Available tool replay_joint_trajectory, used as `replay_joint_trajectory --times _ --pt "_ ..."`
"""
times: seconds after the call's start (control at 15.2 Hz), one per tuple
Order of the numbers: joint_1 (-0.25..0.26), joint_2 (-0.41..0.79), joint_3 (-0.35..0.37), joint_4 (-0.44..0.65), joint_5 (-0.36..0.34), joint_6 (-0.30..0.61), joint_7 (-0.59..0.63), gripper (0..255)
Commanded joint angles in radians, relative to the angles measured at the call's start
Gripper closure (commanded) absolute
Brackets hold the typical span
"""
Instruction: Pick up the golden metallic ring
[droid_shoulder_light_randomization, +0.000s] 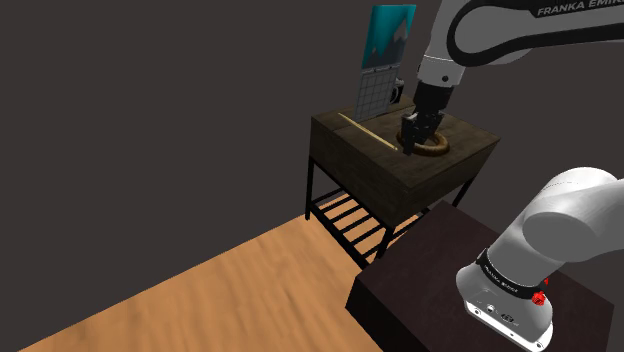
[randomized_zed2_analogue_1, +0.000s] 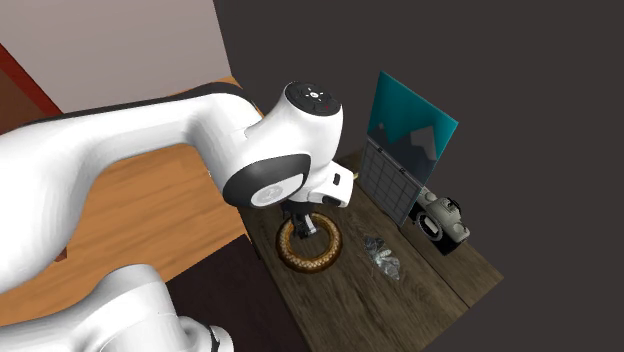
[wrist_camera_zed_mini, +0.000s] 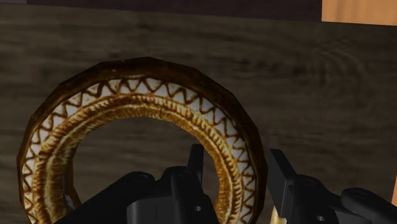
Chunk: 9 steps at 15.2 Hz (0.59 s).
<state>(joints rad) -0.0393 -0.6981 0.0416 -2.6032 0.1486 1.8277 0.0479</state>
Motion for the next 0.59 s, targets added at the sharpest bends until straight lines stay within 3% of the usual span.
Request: replay_joint_trajectory --times 0.0,0.53 --pt "0.002 0.003 0.001 -0.004 0.004 0.001 -0.001 255" --pt "0.002 -0.007 -0.002 0.058 0.0 -0.07 0.008 255"
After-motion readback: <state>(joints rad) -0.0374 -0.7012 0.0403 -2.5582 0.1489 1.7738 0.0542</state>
